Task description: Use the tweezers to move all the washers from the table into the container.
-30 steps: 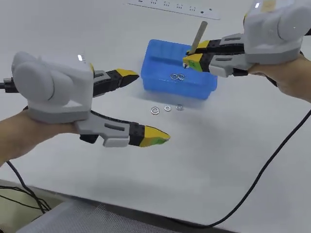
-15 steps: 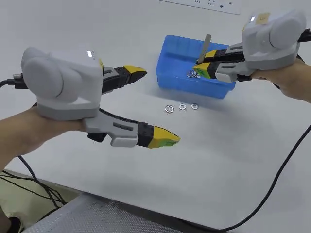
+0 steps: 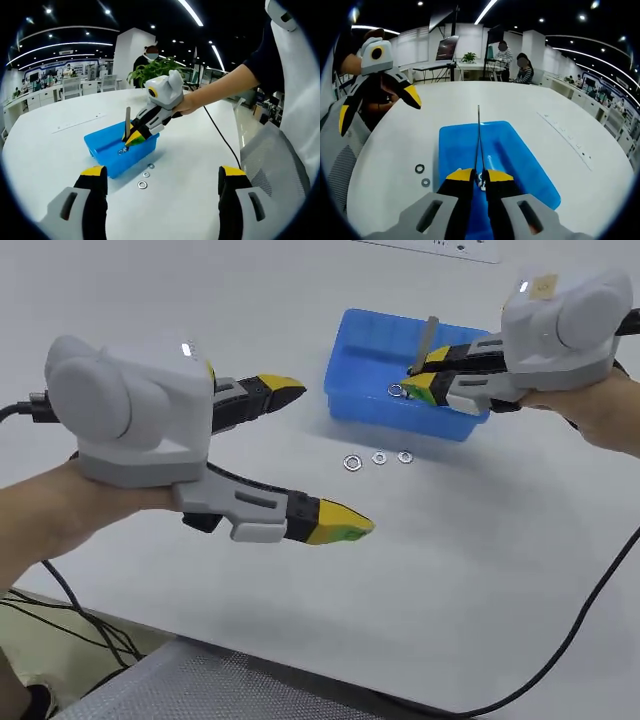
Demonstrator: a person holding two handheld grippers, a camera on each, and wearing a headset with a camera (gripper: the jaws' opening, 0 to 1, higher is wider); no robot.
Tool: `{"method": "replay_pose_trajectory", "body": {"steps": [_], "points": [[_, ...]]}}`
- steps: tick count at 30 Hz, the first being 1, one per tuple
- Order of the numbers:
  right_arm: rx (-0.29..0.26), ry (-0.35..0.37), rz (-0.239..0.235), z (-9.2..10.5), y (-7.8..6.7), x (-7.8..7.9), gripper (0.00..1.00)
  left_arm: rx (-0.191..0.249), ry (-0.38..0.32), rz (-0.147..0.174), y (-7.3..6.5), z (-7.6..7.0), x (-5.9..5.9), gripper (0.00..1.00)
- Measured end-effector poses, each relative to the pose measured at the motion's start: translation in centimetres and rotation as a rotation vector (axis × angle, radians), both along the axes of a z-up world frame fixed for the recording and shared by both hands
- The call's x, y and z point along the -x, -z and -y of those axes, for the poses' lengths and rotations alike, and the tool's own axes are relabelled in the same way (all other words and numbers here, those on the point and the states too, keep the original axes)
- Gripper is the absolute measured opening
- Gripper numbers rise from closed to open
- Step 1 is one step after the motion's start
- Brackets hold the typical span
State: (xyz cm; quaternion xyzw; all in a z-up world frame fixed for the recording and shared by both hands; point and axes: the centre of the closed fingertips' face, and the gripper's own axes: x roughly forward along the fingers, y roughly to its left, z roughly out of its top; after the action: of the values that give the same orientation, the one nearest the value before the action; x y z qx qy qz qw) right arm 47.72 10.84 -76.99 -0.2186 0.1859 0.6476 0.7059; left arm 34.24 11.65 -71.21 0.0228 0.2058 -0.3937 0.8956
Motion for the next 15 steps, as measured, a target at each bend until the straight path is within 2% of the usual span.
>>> {"method": "replay_pose_trajectory", "body": {"steps": [15], "points": [[0.011,0.003,-0.008,0.17,0.02,0.05,0.12,0.004,-0.001,0.002,0.0,-0.16,0.05,0.97]]}}
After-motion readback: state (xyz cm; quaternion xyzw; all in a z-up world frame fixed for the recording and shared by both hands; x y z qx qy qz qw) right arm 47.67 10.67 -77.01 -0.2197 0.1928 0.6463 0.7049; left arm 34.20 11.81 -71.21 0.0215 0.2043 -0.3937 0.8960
